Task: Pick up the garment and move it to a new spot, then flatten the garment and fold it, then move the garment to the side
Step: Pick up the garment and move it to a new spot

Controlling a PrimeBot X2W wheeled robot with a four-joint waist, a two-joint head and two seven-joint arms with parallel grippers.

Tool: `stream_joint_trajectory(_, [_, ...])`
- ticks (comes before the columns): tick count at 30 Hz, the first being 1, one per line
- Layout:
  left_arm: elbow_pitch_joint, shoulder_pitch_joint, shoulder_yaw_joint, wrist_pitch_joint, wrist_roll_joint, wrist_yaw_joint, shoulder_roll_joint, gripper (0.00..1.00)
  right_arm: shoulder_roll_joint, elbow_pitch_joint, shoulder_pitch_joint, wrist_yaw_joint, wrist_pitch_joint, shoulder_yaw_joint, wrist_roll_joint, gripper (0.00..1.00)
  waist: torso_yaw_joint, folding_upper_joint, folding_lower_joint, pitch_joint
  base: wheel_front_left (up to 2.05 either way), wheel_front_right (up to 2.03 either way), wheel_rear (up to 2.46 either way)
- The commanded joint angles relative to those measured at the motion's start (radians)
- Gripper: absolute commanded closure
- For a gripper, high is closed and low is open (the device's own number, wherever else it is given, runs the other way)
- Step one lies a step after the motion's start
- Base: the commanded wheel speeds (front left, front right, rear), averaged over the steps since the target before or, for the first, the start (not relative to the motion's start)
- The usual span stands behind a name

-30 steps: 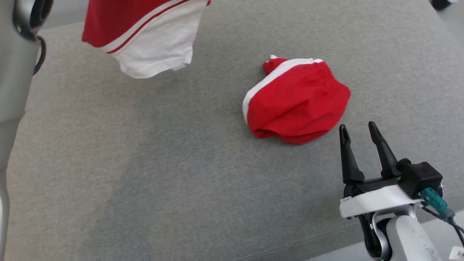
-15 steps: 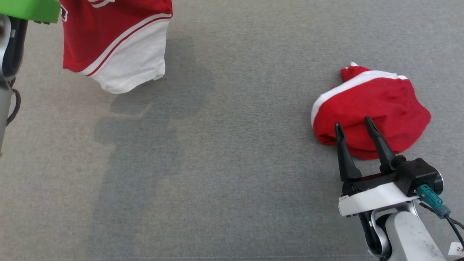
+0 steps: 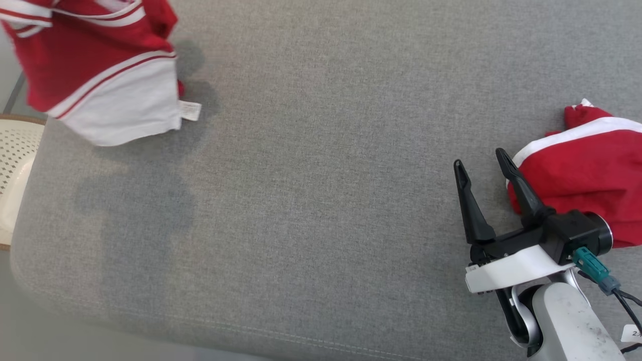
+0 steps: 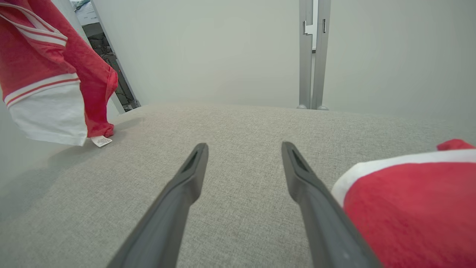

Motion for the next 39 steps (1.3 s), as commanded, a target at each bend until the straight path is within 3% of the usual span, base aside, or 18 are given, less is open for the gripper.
stream_joint_trajectory(1, [0.018, -0.010, 0.012, -0.006, -0.004, -0.005, 0.014, 1.00, -0.009, -0.008, -0.007, 0.001, -0.003, 0.005, -0.007, 0.00, -0.001, 0.0000, 0.0000, 0.025, 0.00, 0.00, 0.00])
stream_joint_trajectory(7, [0.068, 0.046, 0.073, -0.006, -0.008, -0.010, 0.004, 1.00, -0.028, -0.027, 0.007, 0.001, -0.003, 0.015, -0.014, 0.00, -0.023, 0.0000, 0.0000, 0.039, 0.00, 0.00, 0.00])
stream_joint_trajectory(27, [0.394, 0.317, 0.248, -0.005, -0.046, -0.056, -0.172, 1.00, -0.062, -0.124, 0.021, 0.001, 0.038, 0.049, -0.044, 0.00, -0.097, 0.0000, 0.0000, 0.118, 0.00, 0.00, 0.00])
stream_joint_trajectory(28, [0.400, 0.318, 0.251, -0.005, -0.040, -0.055, -0.174, 0.55, -0.061, -0.125, 0.021, 0.001, 0.040, 0.050, -0.045, 0.00, -0.096, 0.0000, 0.0000, 0.118, 0.00, 0.00, 0.00])
stream_joint_trajectory(29, [0.402, 0.318, 0.257, -0.005, -0.031, -0.056, -0.177, 0.00, -0.061, -0.127, 0.020, 0.001, 0.040, 0.052, -0.045, 0.00, -0.094, 0.0000, 0.0000, 0.117, 0.00, 0.00, 0.00])
stream_joint_trajectory(32, [0.385, 0.317, 0.281, -0.005, -0.004, -0.057, -0.185, 0.00, -0.064, -0.128, 0.015, 0.001, 0.043, 0.055, -0.043, 0.00, -0.089, 0.0000, 0.0000, 0.110, 0.00, 0.00, 0.00])
stream_joint_trajectory(39, [0.292, 0.288, 0.360, -0.005, 0.098, -0.045, -0.139, 0.00, -0.046, -0.104, 0.017, 0.001, 0.029, 0.063, -0.027, 0.00, -0.103, 0.0000, 0.0000, 0.063, 0.00, 0.00, 0.00])
